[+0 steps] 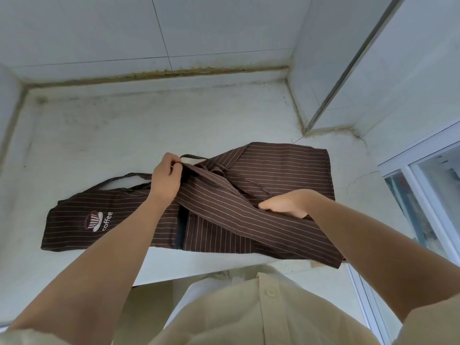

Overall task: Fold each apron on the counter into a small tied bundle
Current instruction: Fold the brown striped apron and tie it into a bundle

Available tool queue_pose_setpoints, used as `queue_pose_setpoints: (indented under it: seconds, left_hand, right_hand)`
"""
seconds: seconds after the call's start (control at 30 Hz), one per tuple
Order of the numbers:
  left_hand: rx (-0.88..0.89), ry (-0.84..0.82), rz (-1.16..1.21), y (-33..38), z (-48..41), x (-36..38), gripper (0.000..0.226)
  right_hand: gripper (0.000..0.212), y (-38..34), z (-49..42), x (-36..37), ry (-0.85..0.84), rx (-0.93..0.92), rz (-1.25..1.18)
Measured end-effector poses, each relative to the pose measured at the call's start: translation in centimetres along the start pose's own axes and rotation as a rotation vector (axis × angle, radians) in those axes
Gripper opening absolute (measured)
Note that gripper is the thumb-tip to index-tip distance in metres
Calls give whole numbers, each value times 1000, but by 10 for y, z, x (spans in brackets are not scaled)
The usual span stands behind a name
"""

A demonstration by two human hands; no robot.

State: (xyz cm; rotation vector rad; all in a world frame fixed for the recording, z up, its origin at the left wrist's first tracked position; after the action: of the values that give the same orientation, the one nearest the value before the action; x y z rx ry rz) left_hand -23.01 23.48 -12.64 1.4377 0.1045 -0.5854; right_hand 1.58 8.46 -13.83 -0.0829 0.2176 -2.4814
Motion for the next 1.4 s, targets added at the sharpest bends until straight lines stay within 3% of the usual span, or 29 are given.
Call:
queue_pose_setpoints:
  seconds: [0.1, 0.2, 0.27, 0.33, 0.37, 0.5, 0.57, 0.67, 0.73, 0.8, 0.9, 1.0, 1.07, 1.17, 1.27, 1.4]
  left_hand:
    - [33, 63, -128, 1, 0, -2, 11]
    - [47, 89, -242, 0, -2, 1, 12]
    - [64, 117, -310, 3, -5, 5, 16]
    - [77, 177, -417, 6, -8, 9, 22]
    - [80, 197, -513, 7, -10, 11, 25]
    - [62, 124, -824, 9, -18, 25, 31]
    - [158, 110, -799, 13, -22, 34, 30]
    - [314, 68, -676, 24, -29, 50, 45]
    - [313, -30, -600, 31, -36, 65, 59]
    - [256, -174, -544, 35, -46, 85, 59]
    - [261, -275, -585, 43, -56, 115, 30]
    - [271, -407, -685, 46, -67, 140, 44]
    - [218, -465, -803, 45, -74, 149, 44]
    - [234, -429, -833, 47, -81, 161, 20]
    - [210, -343, -760, 52, -82, 164, 18]
    - [188, -364, -662, 49, -88, 169, 24]
  right_hand:
    - [32, 1, 4, -16, 278, -36, 266]
    - [21, 10, 17, -45, 827, -58, 493]
    - [23, 19, 34, -63, 1265, -77, 326]
    - [27, 29, 44, -75, 1460, -92, 213]
    - [28, 32, 43, -79, 1433, -52, 259]
    - [24, 53, 26, -85, 1058, 165, 537]
    - [24, 62, 22, -87, 1130, 131, 487]
    - [21, 67, 28, -96, 1367, -57, 357]
    - [22, 66, 31, -107, 1450, -136, 334]
    - [24, 66, 29, -116, 1434, -162, 320]
    - [29, 69, 19, -126, 1260, -131, 335]
    - [31, 82, 10, -138, 921, 3, 519]
    - [27, 94, 6, -145, 797, -2, 549]
    - [20, 111, 7, -163, 992, -173, 239]
    - [22, 111, 10, -178, 1228, -239, -66]
    - [20, 110, -9, -182, 1133, -149, 26]
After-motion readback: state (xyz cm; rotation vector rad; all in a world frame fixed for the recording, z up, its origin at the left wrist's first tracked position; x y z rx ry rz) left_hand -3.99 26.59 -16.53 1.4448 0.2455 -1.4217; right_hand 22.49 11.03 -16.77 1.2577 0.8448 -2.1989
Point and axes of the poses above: each hand's wrist, its own z-axis away from the middle knuckle, its own x-axis out of the palm, y = z × x, the point moved 2 cm from there along -z, towards the middle knuckle, and after that the axes turned 13 degrees about z, right-handed, at the moved point
